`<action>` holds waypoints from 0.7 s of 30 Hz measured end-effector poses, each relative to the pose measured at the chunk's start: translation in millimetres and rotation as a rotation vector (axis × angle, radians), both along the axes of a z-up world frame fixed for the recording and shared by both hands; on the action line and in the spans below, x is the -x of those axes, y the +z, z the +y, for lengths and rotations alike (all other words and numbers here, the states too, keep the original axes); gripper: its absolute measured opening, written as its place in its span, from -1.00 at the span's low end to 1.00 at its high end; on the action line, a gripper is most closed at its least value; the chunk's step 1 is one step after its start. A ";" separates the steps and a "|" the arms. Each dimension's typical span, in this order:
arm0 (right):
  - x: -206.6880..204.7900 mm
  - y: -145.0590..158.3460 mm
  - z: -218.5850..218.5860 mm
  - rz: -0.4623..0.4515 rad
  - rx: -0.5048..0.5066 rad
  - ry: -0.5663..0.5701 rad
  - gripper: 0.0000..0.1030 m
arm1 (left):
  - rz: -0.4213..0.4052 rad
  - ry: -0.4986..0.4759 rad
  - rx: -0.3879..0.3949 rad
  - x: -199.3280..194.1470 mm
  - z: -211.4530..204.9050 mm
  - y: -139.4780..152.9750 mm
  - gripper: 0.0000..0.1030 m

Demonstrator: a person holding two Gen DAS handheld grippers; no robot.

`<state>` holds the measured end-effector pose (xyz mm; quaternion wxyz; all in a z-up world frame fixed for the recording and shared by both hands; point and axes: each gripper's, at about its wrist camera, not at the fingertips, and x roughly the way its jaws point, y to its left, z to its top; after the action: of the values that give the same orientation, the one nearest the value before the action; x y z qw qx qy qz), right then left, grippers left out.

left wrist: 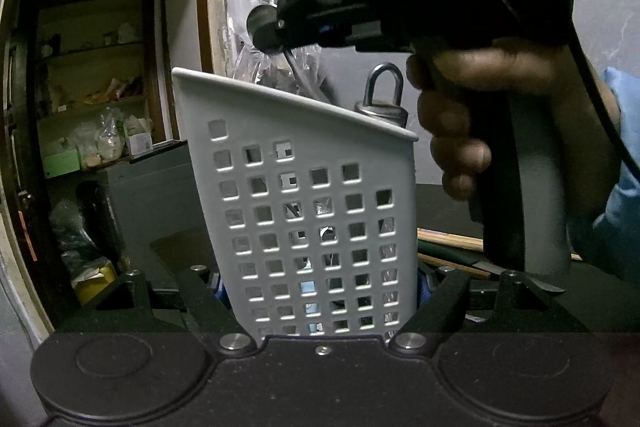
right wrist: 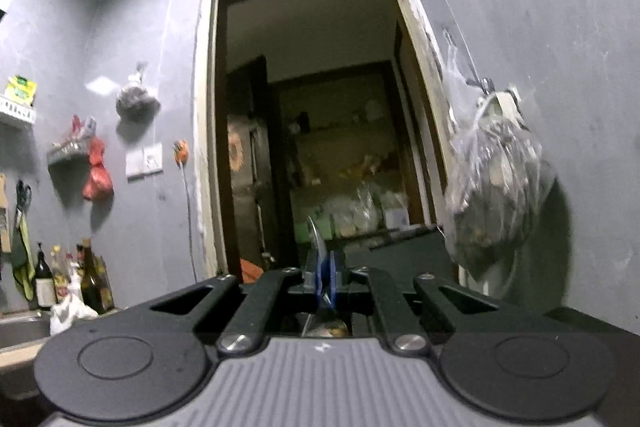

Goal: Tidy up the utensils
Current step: 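Lower the spoon into the caddy and open the right tool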

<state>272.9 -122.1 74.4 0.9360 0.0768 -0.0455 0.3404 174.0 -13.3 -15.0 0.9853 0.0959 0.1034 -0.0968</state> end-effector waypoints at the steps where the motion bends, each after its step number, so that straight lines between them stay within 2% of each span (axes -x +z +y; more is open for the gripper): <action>1: 0.3 -3.0 -0.1 0.004 0.005 -0.005 -0.90 | 0.000 0.001 0.001 -0.1 0.2 -0.1 0.52; 10: 10.2 -21.8 13.1 -0.040 0.081 -0.025 -0.90 | 0.001 0.001 -0.001 0.1 -0.1 -0.2 0.52; 21: 22.0 -33.6 11.8 -0.042 0.142 -0.043 -0.89 | 0.000 0.002 -0.003 0.3 -0.7 -0.1 0.52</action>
<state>250.9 -110.3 40.8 0.9450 0.0022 -0.0426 0.3242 173.6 -14.1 -15.1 0.9852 0.0972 0.1038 -0.0955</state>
